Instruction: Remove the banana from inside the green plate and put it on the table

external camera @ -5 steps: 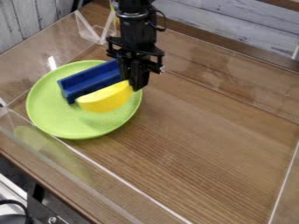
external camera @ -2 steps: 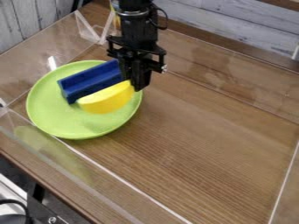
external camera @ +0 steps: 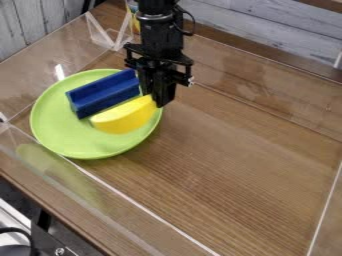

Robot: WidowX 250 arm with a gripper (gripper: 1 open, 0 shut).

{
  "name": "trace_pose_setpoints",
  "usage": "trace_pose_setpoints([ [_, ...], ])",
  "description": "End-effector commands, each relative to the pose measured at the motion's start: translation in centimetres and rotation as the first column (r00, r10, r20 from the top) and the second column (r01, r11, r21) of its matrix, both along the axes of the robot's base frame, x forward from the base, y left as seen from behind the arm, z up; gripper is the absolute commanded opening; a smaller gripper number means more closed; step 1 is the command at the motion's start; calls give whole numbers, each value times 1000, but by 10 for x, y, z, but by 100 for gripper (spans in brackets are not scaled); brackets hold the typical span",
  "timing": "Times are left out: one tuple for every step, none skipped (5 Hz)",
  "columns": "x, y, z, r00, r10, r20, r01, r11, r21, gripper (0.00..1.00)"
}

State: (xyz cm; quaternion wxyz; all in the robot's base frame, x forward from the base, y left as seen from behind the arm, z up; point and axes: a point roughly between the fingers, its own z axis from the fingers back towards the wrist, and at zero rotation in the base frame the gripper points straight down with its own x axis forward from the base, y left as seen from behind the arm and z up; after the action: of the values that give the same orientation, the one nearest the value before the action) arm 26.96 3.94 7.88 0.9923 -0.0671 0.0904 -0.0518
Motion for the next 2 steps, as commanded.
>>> trace_pose_setpoints([
  [1,-6,18,998,-16,62,16,1000,6,0],
  [-2,-15,18,997,-31,66,31,1000,0,0],
])
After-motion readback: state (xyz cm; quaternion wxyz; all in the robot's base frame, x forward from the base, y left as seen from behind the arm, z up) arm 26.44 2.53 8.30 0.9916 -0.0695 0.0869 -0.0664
